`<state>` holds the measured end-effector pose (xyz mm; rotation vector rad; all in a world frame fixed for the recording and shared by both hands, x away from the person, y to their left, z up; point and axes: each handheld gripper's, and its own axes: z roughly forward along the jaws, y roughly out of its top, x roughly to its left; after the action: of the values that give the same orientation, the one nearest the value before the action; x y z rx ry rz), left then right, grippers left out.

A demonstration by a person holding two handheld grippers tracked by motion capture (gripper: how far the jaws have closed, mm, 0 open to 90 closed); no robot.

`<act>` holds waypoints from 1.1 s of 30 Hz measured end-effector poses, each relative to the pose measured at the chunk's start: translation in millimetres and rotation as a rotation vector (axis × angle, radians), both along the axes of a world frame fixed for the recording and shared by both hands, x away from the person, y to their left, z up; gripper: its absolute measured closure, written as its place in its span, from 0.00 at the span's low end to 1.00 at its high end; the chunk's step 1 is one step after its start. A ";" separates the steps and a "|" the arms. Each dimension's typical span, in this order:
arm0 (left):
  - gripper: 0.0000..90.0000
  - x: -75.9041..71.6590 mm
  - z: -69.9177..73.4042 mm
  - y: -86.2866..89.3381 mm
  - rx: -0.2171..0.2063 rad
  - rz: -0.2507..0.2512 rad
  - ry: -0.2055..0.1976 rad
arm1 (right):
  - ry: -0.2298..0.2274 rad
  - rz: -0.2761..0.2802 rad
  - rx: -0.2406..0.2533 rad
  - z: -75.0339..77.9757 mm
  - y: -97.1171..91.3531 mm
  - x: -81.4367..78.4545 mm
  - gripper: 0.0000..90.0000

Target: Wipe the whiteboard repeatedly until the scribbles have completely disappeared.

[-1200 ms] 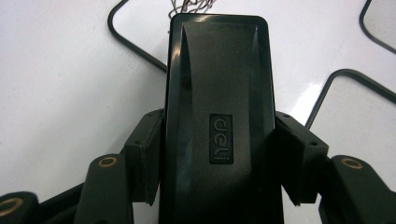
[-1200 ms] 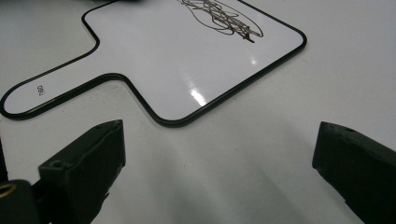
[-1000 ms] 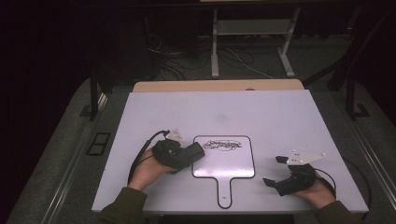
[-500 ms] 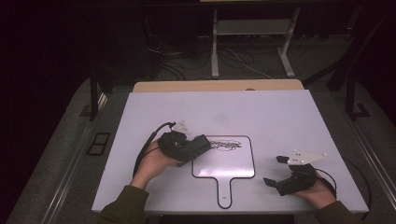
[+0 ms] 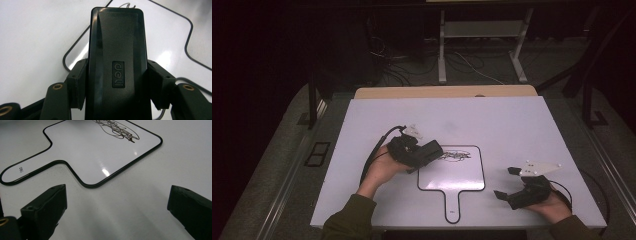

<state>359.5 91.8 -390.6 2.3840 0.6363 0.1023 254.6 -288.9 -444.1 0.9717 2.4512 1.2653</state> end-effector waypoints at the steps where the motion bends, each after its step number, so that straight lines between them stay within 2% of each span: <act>1: 0.43 1.2 -0.2 -2.1 -0.001 -0.002 0.002 | -0.002 0.002 0.000 0.2 0.4 -0.6 0.02; 15: 0.43 27.9 -8.5 -33.2 0.012 -0.019 0.020 | 0.006 -0.002 0.001 0.1 -1.2 -0.7 0.02; 21: 0.43 37.9 -15.8 -45.7 0.036 -0.043 0.023 | 0.002 -0.004 0.006 0.0 -0.1 -1.7 0.02; 23: 0.43 40.1 -18.1 -49.2 0.035 -0.031 0.037 | 0.002 -0.004 0.005 -0.1 -0.3 -1.5 0.02; 27: 0.43 45.7 -22.2 -54.2 0.061 -0.044 0.034 | 0.005 -0.003 0.004 -0.4 -1.0 -0.6 0.02; 33: 0.43 47.9 -30.1 -60.9 0.077 -0.029 0.051 | 0.003 -0.004 0.005 -0.2 -2.2 -0.5 0.02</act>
<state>407.4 30.9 -420.7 2.4763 0.6319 0.0552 254.1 -291.1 -444.3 0.9806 2.4481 1.2706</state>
